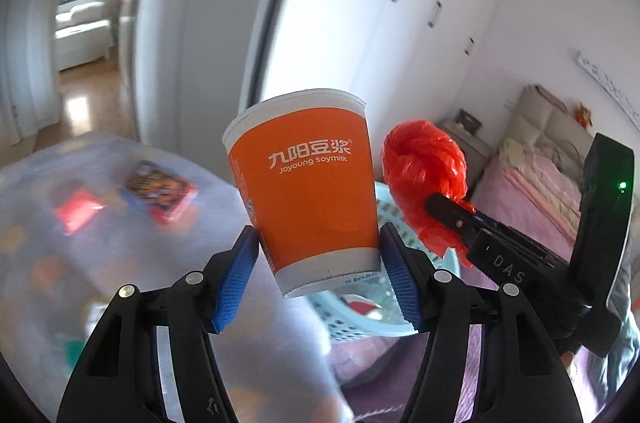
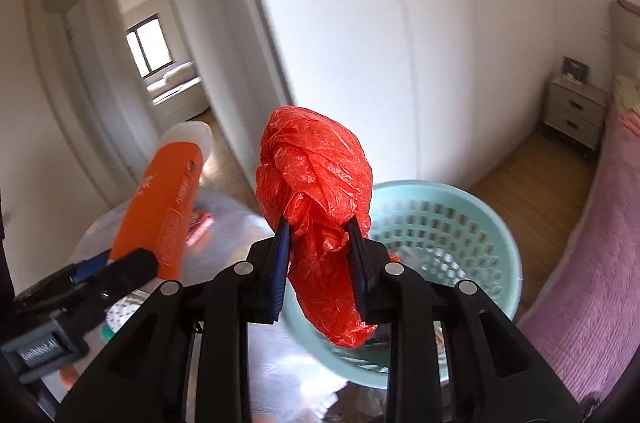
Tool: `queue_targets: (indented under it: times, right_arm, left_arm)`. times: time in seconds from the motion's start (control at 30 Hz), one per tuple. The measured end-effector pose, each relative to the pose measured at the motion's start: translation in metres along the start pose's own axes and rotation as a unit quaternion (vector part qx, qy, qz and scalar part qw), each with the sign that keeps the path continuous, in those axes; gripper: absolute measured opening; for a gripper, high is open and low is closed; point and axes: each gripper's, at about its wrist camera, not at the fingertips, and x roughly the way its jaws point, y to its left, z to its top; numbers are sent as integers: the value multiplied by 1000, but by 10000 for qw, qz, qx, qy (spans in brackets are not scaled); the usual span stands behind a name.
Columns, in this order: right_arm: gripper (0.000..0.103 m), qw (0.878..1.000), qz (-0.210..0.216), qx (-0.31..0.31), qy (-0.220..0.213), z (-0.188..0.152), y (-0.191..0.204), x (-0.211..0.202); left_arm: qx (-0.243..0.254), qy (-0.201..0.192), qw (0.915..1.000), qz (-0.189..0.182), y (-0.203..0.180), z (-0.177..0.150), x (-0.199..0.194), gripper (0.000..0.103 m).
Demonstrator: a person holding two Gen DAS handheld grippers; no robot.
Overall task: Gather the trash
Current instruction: 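Carry cup and bag over the basket and open both tools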
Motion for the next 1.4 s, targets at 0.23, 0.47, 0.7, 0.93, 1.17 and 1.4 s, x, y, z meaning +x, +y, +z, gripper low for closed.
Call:
queue_targets:
  times: [0.23, 0.47, 0.7, 0.93, 1.17, 1.4]
  right_arm:
    - [24, 9988, -210, 430, 123, -7, -49, 8]
    - [24, 9974, -288, 603, 270, -12, -66, 11]
    - [24, 9969, -303, 626, 364, -13, -58, 20]
    - [27, 9956, -332, 663, 568, -16, -60, 39]
    - [45, 9925, -230, 911, 779, -21, -75, 50]
    - [45, 9934, -171, 839, 758, -23, -65, 41]
  left_arm:
    - [22, 445, 9989, -124, -23, -5, 57, 60]
    - [34, 783, 9969, -99, -24, -14, 96, 61]
    - [23, 864, 9963, -44, -18, -18, 109, 60]
    - [-154, 793, 9966, -139, -10, -16, 106, 69]
    - [-403, 683, 9965, -283, 8, -17, 87, 71]
    - [-463, 510, 9968, -415, 20, -23, 52, 71]
